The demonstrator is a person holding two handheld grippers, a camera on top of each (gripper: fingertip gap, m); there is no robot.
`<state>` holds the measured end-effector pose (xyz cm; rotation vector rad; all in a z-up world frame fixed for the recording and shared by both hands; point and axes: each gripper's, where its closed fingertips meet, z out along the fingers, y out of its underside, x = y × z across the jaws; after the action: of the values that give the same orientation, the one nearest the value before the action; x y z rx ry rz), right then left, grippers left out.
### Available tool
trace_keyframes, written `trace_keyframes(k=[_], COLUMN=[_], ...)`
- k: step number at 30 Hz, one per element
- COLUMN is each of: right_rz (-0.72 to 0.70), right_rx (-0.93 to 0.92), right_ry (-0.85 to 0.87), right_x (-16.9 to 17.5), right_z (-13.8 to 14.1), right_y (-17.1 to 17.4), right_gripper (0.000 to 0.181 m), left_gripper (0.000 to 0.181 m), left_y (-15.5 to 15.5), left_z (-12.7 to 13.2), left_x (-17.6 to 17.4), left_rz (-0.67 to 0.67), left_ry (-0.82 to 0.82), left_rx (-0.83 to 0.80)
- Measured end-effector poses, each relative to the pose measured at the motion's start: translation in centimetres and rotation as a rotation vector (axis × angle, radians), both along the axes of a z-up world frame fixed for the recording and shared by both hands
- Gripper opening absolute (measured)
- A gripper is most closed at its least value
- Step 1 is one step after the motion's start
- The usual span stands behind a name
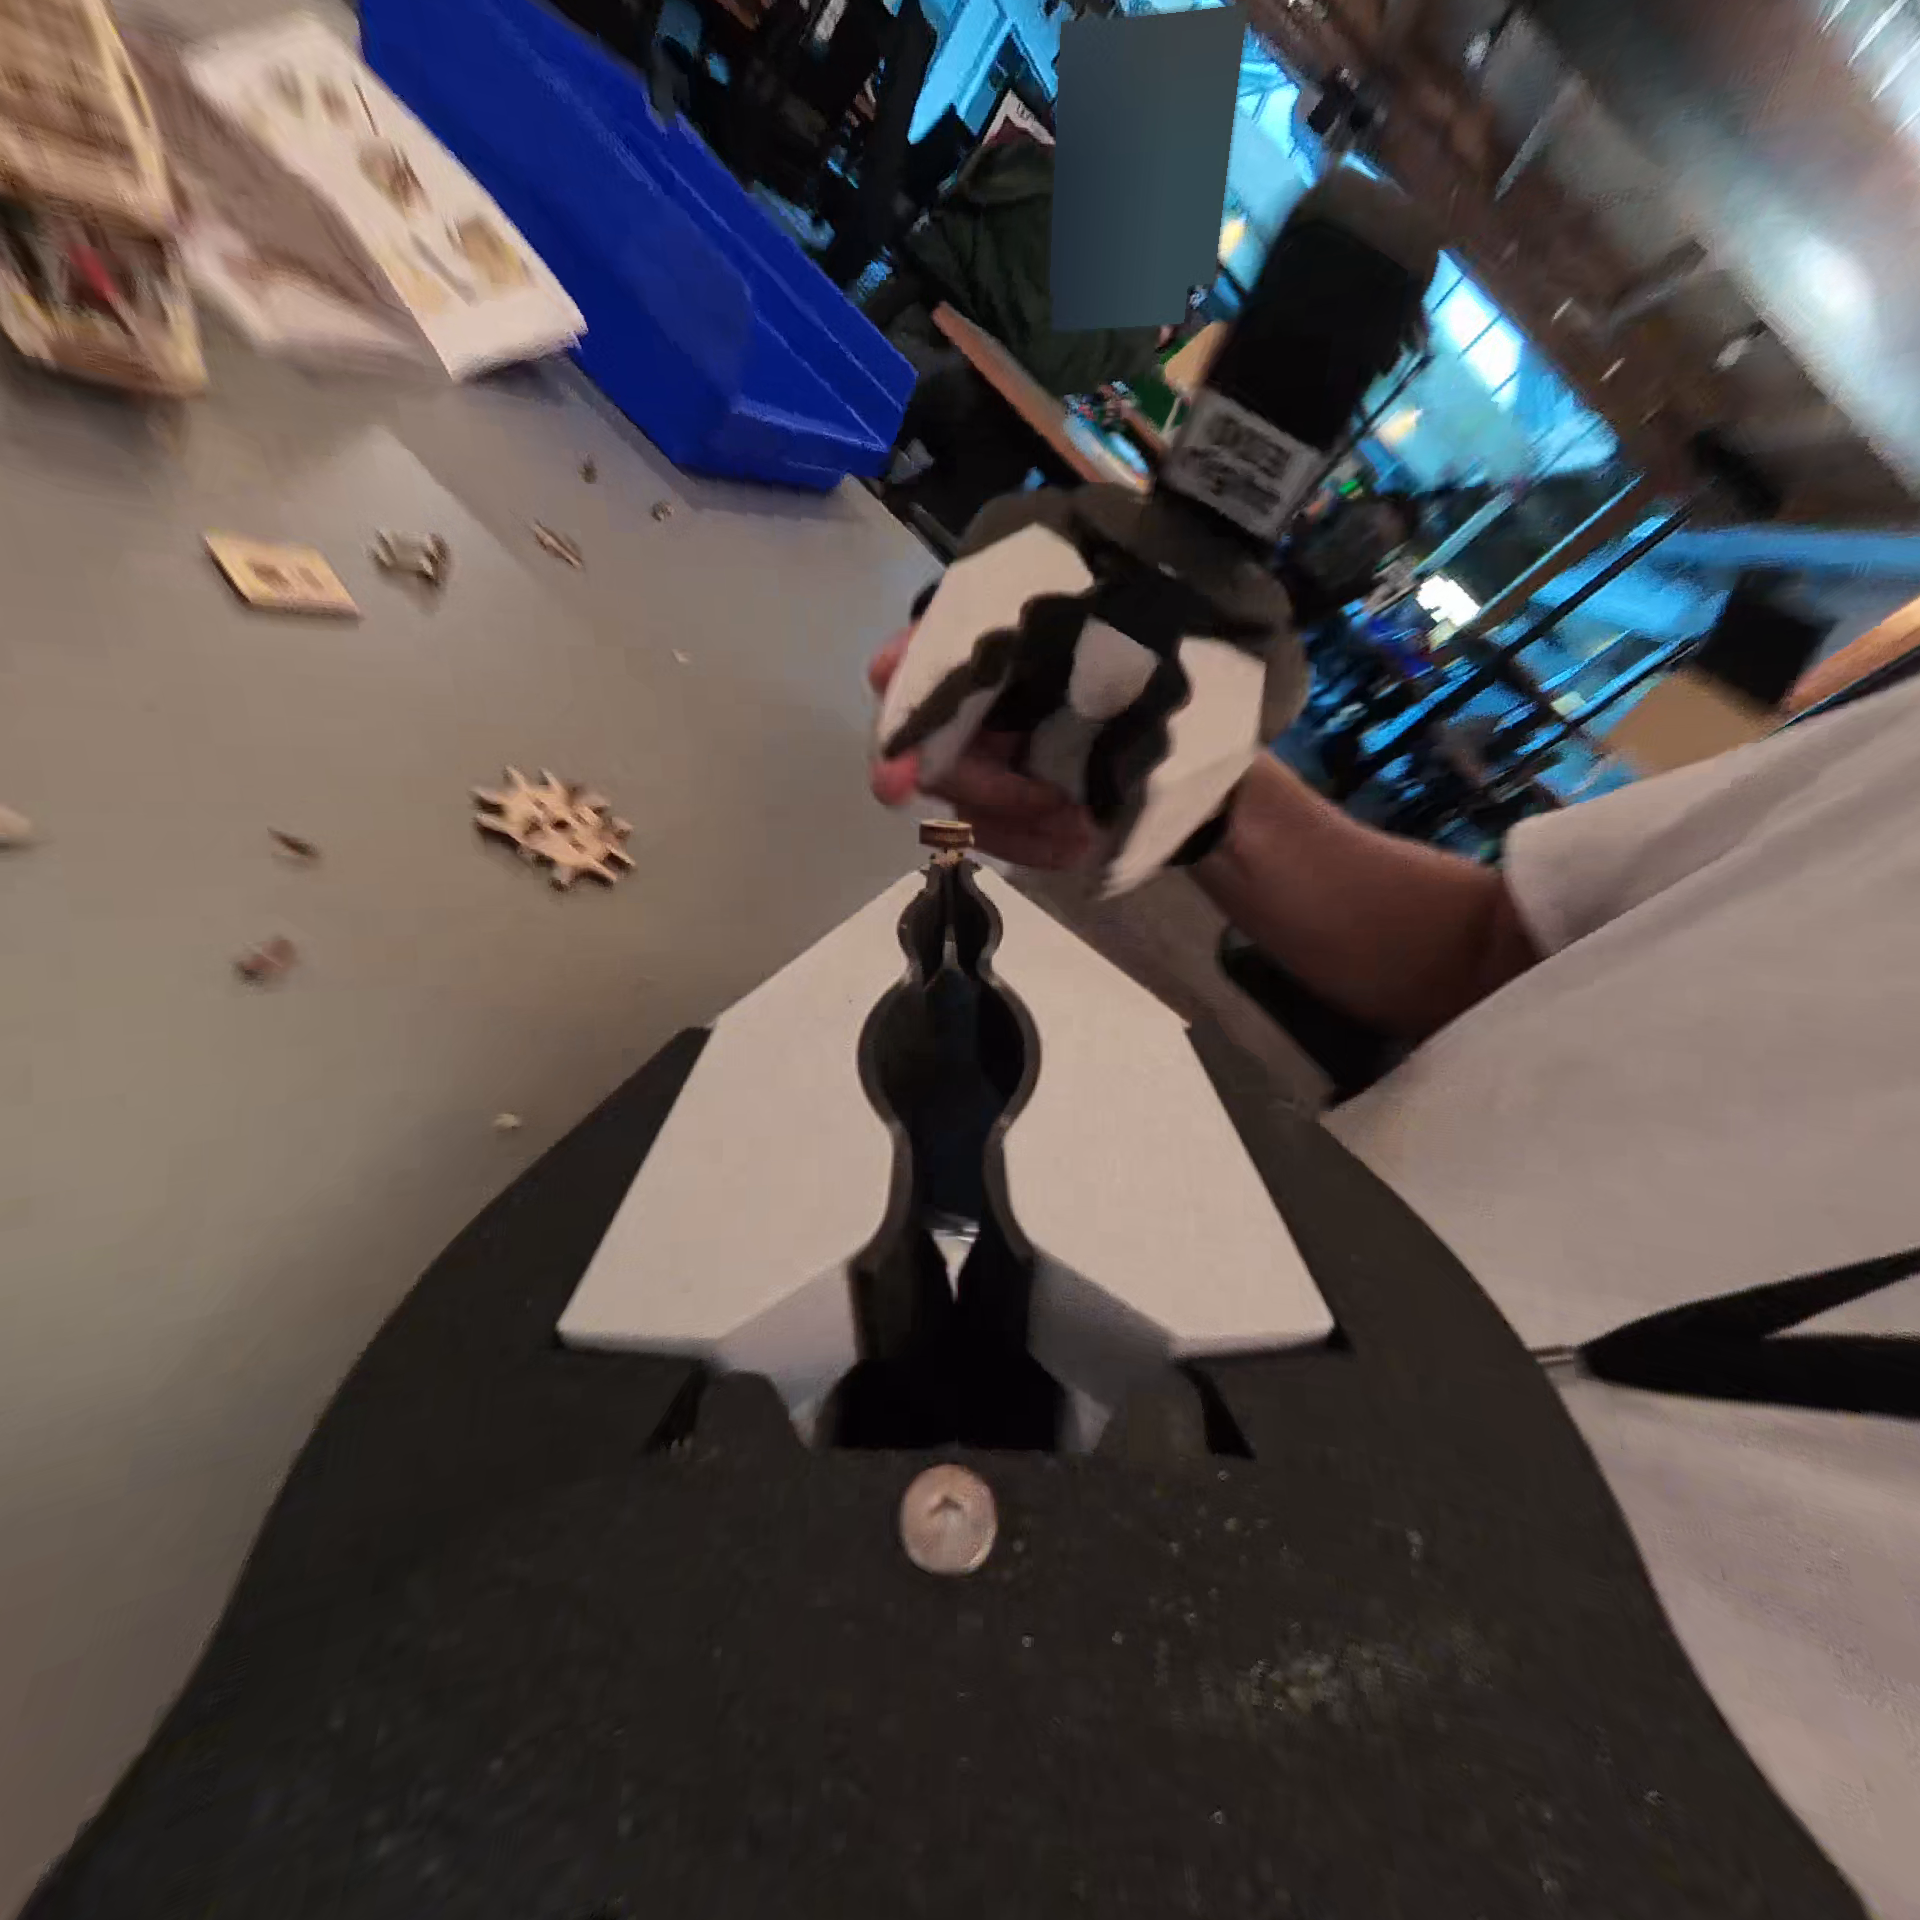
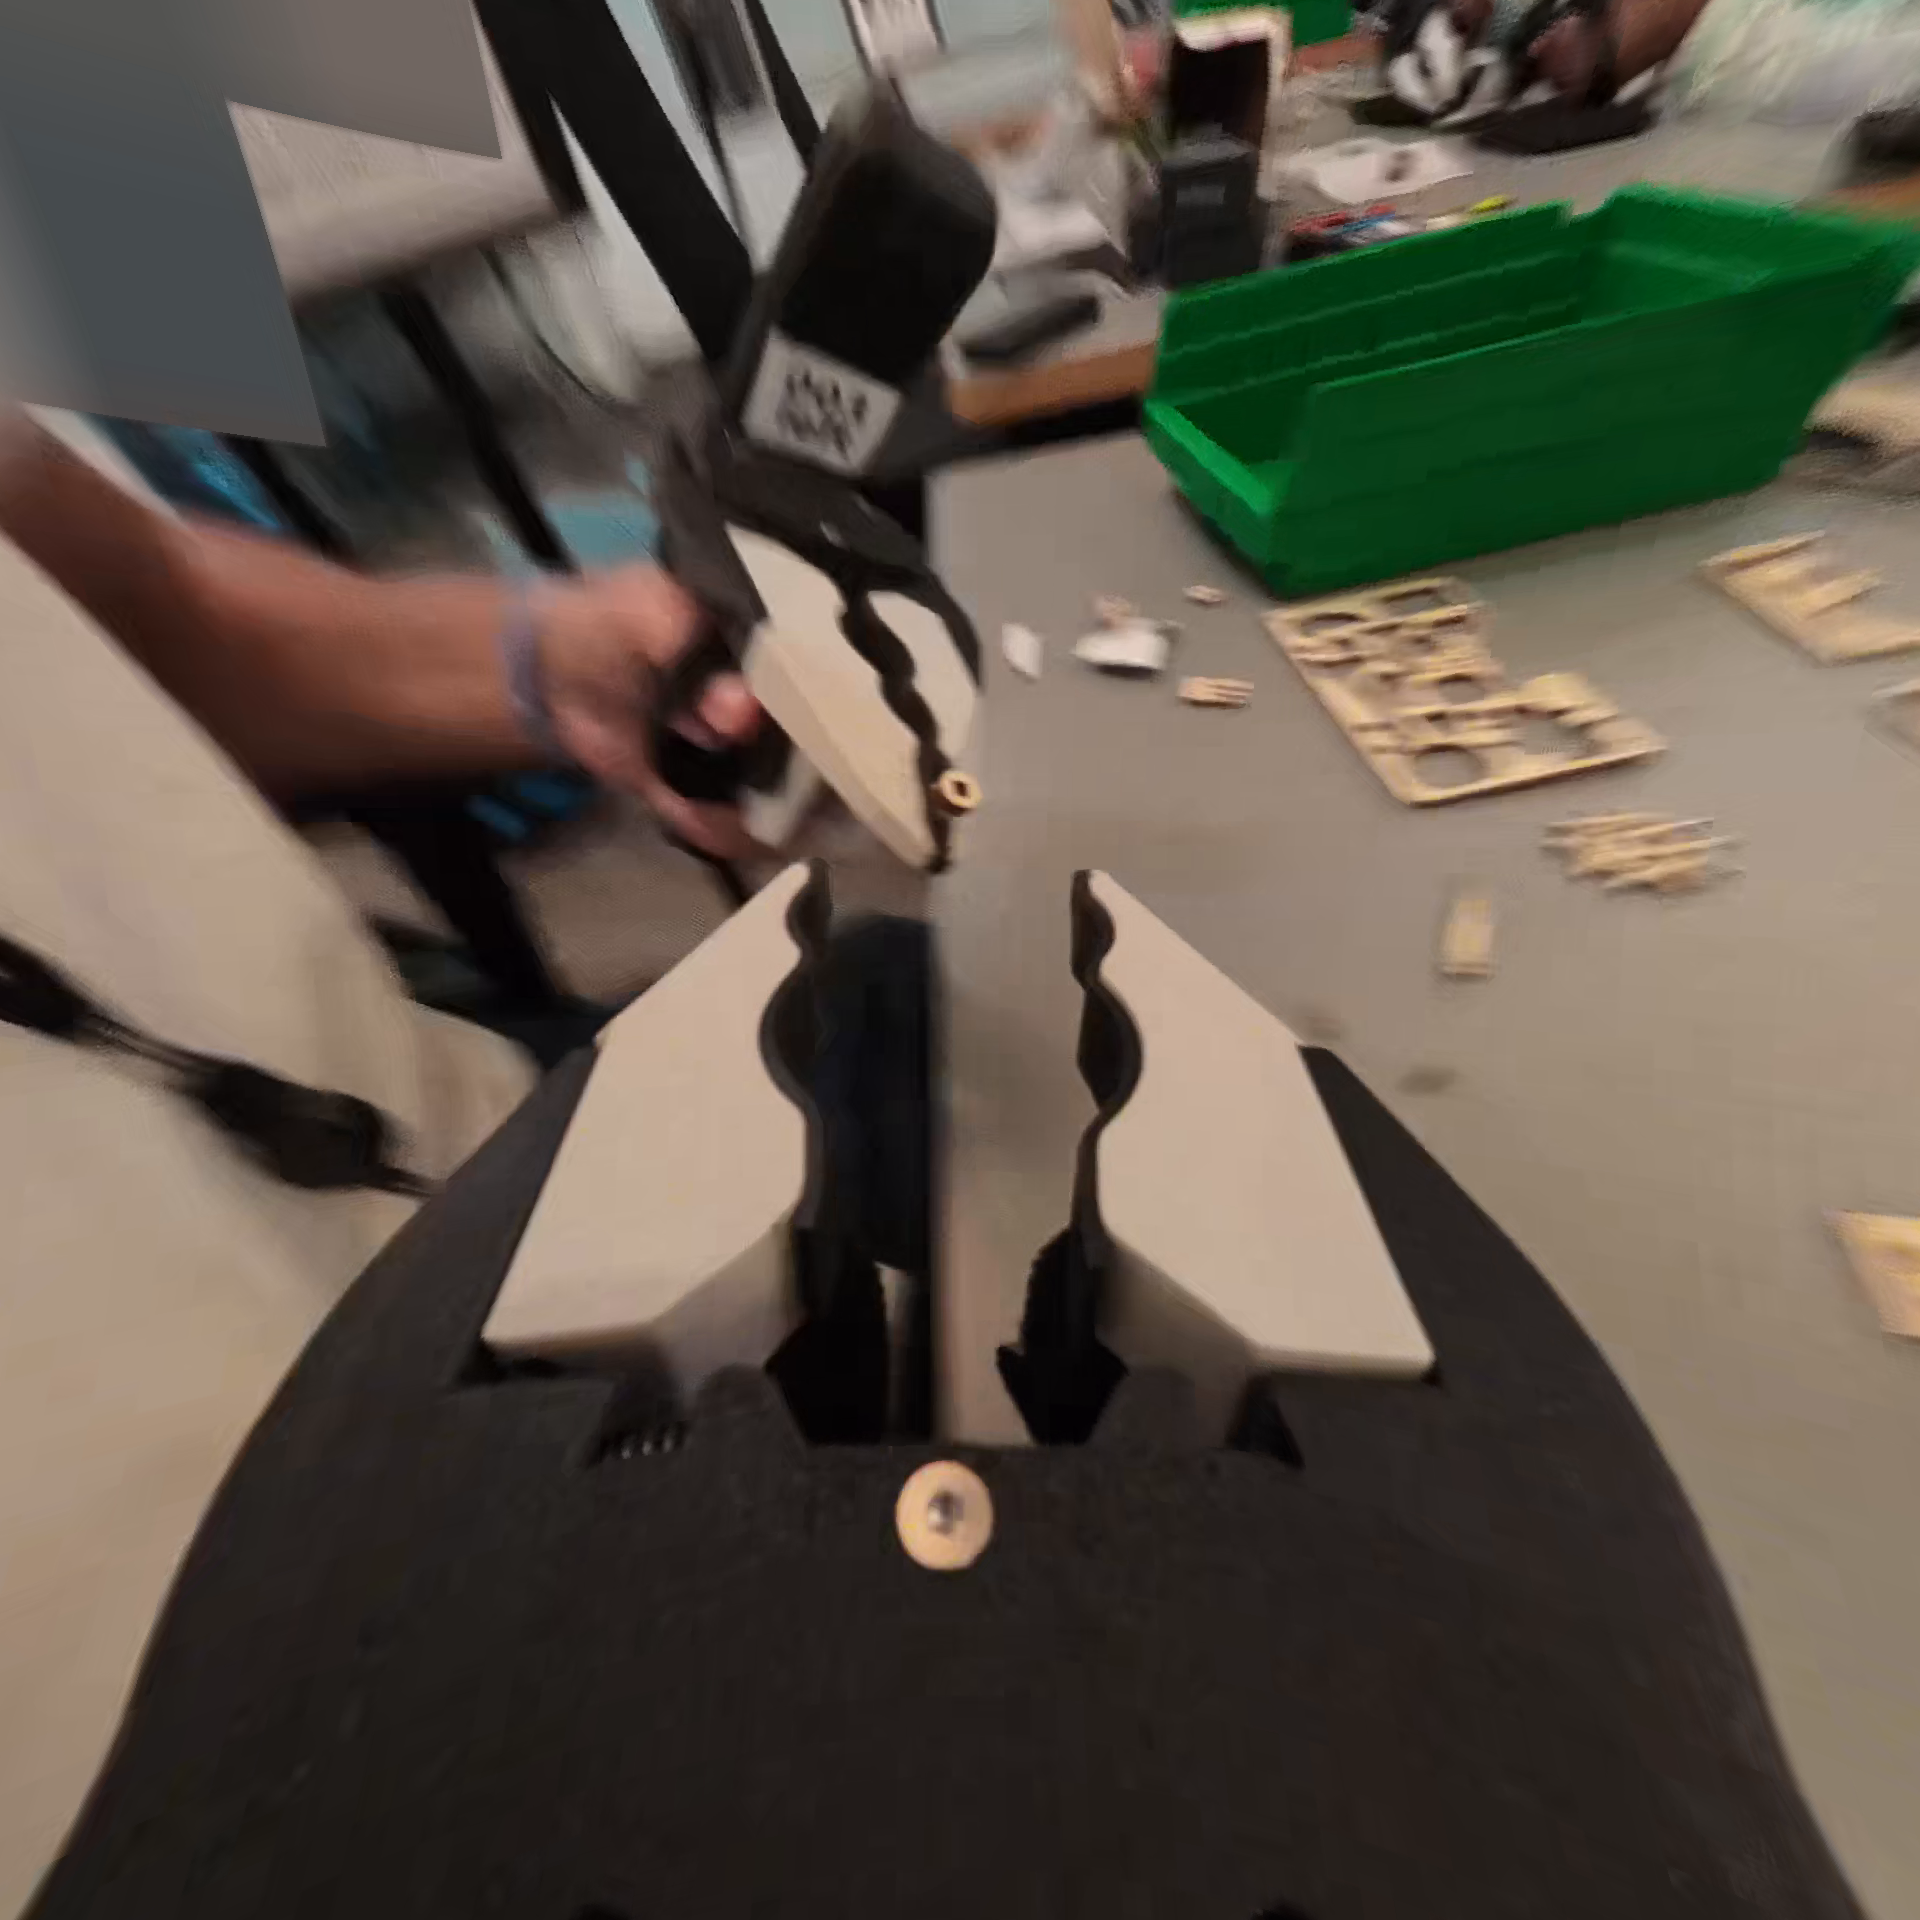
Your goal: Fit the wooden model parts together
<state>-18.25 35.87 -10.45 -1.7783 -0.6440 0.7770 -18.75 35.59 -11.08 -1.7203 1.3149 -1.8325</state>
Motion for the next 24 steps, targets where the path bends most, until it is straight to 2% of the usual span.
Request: trace_keyframes(k=[2,3,5,7,9,15,22,24], right_rz=[0.143,0.184,0.238,0.247,0.247,0.237,0.274,0.312], right_rx=[-0.183,-0.278,-0.421,-0.463,-0.492,-0.546,-0.549,-0.57], right_ry=[0.409,0.552,0.786,0.951,0.997,1.03,1.087,1.07], right_x=[-1.5,-2.2,-3.3,-3.4,-3.7,-3.7,-3.5,-4.0], right_z=[2.4,2.8,3.2,3.8,3.8,3.0,3.2,3.0], right_y=[-1.6,-1.9,-2.1,-1.9,-1.9,-1.8,-2.2,-2.7], right_gripper=[0.051,0.056,0.059,0.059,0.055,0.019,0.024,0.032], left_gripper=[0.0,0.0,0.0,0.0,0.0,0.0,0.0,0.0], left_y=[0.1,0.0,-0.4,-1.1,-1.8,-2.9,-3.0,-2.7], left_z=[0.9,1.4,2.5,3.0,2.6,2.1,2.3,2.5], left_x=[-0.5,-0.7,-0.9,-1.0,-1.0,-0.6,-0.5,-0.5], left_rz=[0.01,0.008,0.026,0.027,0.004,-0.015,0.021,0.044], left_ry=[-0.065,-0.105,-0.202,-0.25,-0.251,-0.282,-0.308,-0.312], left_rx=[0.219,0.342,0.557,0.664,0.729,0.899,1.002,1.023])
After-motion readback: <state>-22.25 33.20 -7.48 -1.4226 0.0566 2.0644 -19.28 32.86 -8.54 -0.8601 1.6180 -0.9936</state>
